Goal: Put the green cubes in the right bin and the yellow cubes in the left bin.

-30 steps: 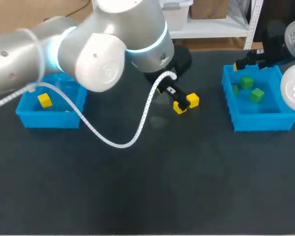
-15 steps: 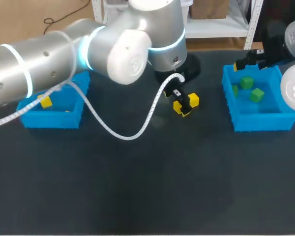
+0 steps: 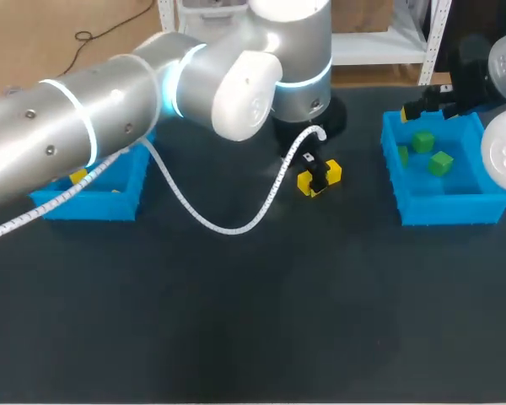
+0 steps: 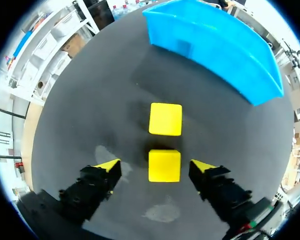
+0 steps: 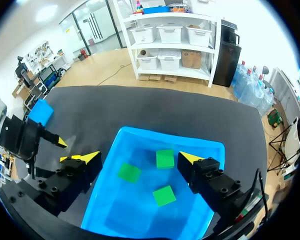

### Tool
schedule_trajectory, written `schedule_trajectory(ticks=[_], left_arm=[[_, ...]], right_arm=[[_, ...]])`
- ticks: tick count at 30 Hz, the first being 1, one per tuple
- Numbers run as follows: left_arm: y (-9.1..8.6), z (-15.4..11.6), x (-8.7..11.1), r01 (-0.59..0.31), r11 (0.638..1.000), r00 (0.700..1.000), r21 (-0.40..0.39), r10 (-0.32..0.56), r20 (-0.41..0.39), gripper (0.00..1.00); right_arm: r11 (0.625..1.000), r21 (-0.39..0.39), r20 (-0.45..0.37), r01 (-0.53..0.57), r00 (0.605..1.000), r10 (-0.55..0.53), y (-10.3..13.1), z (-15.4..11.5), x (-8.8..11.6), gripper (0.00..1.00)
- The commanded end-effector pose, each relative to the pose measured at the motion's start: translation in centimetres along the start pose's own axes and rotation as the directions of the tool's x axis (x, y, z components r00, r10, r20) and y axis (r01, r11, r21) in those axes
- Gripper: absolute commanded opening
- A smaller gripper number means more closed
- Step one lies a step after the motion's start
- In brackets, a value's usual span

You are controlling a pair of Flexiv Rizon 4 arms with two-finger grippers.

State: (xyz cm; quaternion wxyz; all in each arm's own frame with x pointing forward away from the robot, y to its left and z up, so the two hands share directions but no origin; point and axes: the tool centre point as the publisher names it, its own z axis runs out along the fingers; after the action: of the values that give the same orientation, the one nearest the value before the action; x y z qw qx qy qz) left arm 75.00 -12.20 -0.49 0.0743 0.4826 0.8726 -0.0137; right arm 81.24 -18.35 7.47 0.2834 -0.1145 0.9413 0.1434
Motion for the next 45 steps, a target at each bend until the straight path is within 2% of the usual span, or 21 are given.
schedule_trajectory(ticks=[1,8,13,16,20,24,30,35,41,42,43,44,45], left_arm=[[0.1,0.2,-0.3,0.001,1.000,1.000,-0.002,-0.001,-0.017,0.00],[0.3,0.0,0.2,0.016,1.000,1.000,0.003,-0.016,-0.003,0.00],[1.0,-1.5,0.6,0.040,0.999,0.998,-0.006,-0.040,0.041,0.00],[2.4,-3.6,1.5,0.076,0.997,0.994,-0.031,-0.073,0.086,0.00],[5.2,-7.2,3.6,0.156,0.984,0.977,-0.082,-0.141,0.160,0.00],[8.3,-10.4,6.9,0.260,0.957,0.949,-0.132,-0.228,0.217,0.00],[12.6,-13.2,14.1,0.398,0.893,0.907,-0.210,-0.350,0.234,0.00],[15.4,-13.7,20.3,0.520,0.816,0.851,-0.253,-0.472,0.228,0.00],[17.2,-14.4,26.3,0.642,0.712,0.767,-0.286,-0.595,0.241,0.00],[17.3,-14.3,27.1,0.649,0.701,0.760,-0.295,-0.607,0.229,0.00],[17.5,-14.1,27.7,0.637,0.704,0.769,-0.314,-0.607,0.200,0.00],[17.5,-13.8,28.1,0.606,0.714,0.791,-0.350,-0.586,0.175,0.00],[17.5,-13.7,28.5,0.588,0.700,0.800,-0.405,-0.578,0.162,0.27]], right_arm=[[1.000,0.003,0.001,0.000,1.000,0.000,0.0,-0.1,0.1,1.00],[1.000,0.003,0.001,0.000,1.000,0.000,0.0,-0.1,0.1,1.00],[1.000,0.003,0.001,0.000,1.000,0.000,0.0,-0.1,0.1,1.00],[1.000,0.003,0.001,0.000,1.000,0.000,0.0,-0.1,0.1,1.00],[1.000,0.003,0.001,0.000,1.000,0.000,0.0,-0.1,0.1,1.00],[1.000,0.003,0.001,0.000,1.000,0.000,0.0,-0.1,0.1,1.00],[1.000,0.003,0.001,0.000,1.000,0.000,0.0,-0.1,0.1,1.00],[1.000,0.003,0.001,0.000,1.000,0.000,0.0,-0.1,0.1,1.00],[1.000,0.003,0.001,0.000,1.000,0.000,0.0,-0.1,0.1,1.00],[1.000,0.003,0.001,0.000,1.000,0.000,0.0,-0.1,0.1,1.00],[1.000,0.003,0.001,0.000,1.000,0.000,0.0,-0.1,0.1,1.00],[1.000,0.003,0.001,0.000,1.000,0.000,0.0,-0.1,0.1,1.00],[1.000,0.003,0.001,0.000,1.000,0.000,0.0,-0.1,0.1,1.00]])
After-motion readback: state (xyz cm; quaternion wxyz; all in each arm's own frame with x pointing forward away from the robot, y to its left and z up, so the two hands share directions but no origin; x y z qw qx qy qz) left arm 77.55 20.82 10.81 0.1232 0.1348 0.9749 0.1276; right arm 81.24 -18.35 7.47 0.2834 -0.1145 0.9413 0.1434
